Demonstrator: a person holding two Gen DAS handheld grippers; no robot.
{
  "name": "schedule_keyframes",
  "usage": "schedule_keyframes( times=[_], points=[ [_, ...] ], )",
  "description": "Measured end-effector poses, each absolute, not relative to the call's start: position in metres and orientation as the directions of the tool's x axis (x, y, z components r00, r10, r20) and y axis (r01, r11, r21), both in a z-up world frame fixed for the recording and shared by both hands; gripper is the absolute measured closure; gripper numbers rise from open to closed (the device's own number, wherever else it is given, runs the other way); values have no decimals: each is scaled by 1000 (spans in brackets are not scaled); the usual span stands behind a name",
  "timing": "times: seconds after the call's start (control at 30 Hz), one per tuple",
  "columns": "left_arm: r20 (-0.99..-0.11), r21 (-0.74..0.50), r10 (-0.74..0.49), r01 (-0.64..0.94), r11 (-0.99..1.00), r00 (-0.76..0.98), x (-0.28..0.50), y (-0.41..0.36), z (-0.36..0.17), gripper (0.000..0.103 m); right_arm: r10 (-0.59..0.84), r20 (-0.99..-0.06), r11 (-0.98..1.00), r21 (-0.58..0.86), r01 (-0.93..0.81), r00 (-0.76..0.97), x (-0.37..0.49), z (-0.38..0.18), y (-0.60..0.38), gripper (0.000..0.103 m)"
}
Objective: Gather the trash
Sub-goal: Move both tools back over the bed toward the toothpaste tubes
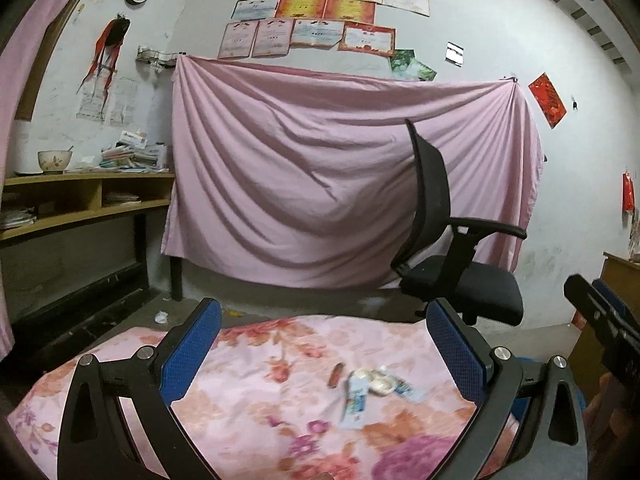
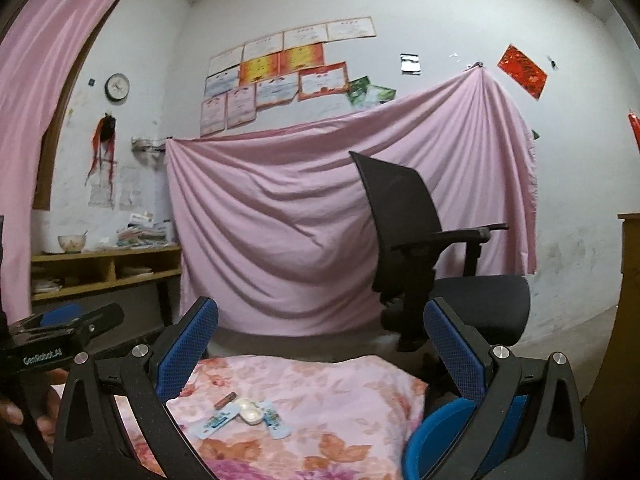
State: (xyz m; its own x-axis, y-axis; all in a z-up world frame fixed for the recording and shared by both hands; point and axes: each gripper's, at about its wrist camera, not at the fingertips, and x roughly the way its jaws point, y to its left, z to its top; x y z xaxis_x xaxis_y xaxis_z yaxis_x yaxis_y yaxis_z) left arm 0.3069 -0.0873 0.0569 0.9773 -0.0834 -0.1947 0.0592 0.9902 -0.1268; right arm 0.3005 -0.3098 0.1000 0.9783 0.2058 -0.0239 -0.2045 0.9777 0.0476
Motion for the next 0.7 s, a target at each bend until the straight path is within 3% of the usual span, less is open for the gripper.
schedule_keyframes(
  times=[0.4, 0.7],
  points=[
    [-244, -109, -92, 67, 992, 965, 315, -65, 26, 2, 242, -121, 969, -27, -247, 963, 322, 77, -274, 0],
    [-411, -83, -168, 146, 986, 896, 354, -71, 5, 3, 229, -316, 973, 40, -228, 921, 361, 60, -283, 0]
  ],
)
